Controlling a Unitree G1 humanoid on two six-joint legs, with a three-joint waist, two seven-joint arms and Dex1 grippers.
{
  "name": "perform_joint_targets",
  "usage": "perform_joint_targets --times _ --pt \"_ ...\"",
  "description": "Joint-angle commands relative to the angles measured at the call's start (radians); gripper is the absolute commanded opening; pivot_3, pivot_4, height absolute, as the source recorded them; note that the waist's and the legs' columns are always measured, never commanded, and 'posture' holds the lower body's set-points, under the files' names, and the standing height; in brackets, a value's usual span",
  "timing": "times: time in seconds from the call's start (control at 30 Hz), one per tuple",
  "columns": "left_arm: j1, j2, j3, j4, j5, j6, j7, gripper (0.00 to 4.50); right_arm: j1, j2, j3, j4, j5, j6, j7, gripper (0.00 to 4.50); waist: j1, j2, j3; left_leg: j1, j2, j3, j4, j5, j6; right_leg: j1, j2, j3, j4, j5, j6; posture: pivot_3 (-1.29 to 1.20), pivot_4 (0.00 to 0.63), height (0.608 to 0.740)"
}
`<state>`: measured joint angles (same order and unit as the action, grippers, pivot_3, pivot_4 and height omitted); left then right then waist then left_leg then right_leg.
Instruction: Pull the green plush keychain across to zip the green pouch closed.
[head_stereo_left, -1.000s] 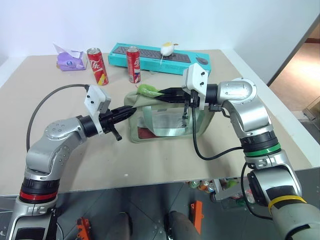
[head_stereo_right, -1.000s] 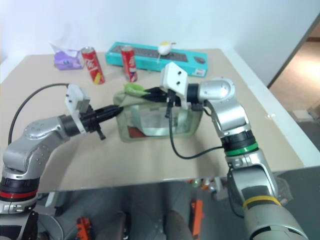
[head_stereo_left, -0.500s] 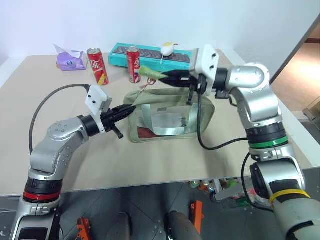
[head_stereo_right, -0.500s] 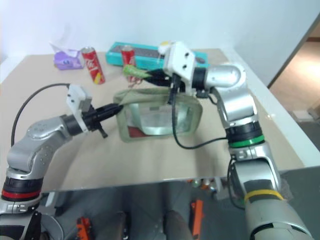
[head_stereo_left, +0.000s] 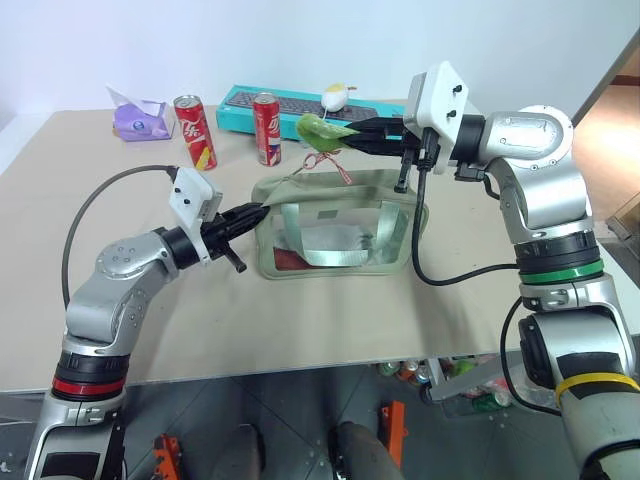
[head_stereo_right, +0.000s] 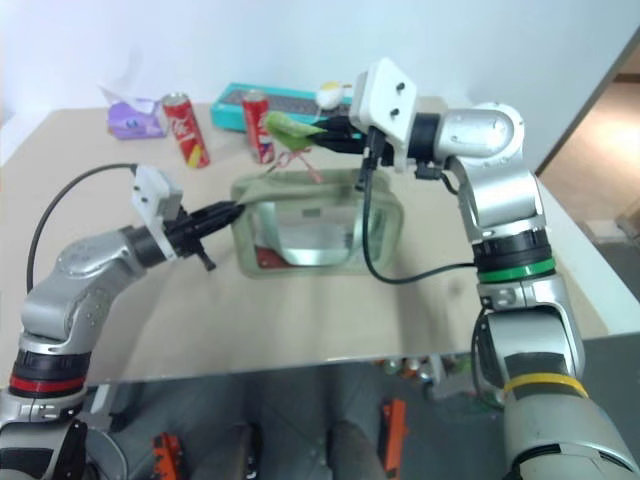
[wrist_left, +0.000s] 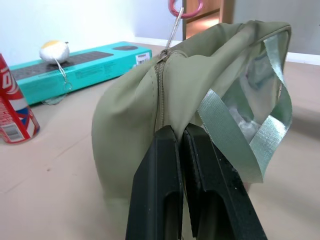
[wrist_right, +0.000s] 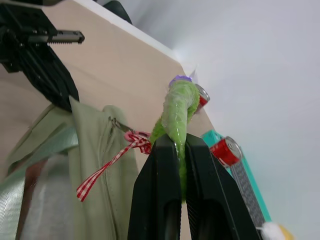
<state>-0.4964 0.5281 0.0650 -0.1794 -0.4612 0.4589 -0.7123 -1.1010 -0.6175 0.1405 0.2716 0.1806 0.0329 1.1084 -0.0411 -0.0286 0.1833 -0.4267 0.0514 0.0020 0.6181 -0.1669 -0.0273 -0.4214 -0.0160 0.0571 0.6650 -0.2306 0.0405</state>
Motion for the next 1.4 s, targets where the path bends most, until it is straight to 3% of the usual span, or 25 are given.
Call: perform_joint_targets --times 0.03,0.83,1.17,1.4 --pt "-0.025 0.021 0.032 0.031 0.035 -0.052 0.008 0.0 -0.029 -0.042 -0.071 -0.003 0.003 -0.032 -0.013 0.04 0.0 0.0 0.0 0.0 0.0 0.0 0.0 0.0 0.0 0.0 0.0 0.0 0.0 0.0 0.0 0.0 0.15 0.74" --pt "-0.07 -0.007 0.024 0.053 0.113 -0.054 0.123 0.0 0.082 -0.177 -0.152 0.045 -0.017 -0.072 -0.089 0.04 0.0 0.0 0.0 -0.002 0.0 0.0 0.0 0.0 0.0 -0.002 0.0 0.0 0.0 0.0 0.0 0.0 0.15 0.74" --pt "-0.055 -0.038 0.035 -0.007 0.124 -0.054 0.212 0.0 0.204 -0.283 -0.257 0.204 -0.08 -0.112 -0.257 0.04 -0.003 0.0 0.0 -0.001 0.0 0.001 0.0 0.0 0.0 -0.002 0.0 0.002 0.0 0.0 0.0 0.0 0.15 0.74" --pt "-0.045 -0.045 0.03 -0.017 0.143 -0.063 0.247 0.0 0.362 -0.242 -0.303 0.134 -0.078 -0.018 -0.427 0.04 -0.005 0.0 0.0 -0.002 -0.001 0.001 0.0 0.0 0.0 -0.002 0.0 0.002 0.0 0.0 0.001 0.0 0.15 0.74"
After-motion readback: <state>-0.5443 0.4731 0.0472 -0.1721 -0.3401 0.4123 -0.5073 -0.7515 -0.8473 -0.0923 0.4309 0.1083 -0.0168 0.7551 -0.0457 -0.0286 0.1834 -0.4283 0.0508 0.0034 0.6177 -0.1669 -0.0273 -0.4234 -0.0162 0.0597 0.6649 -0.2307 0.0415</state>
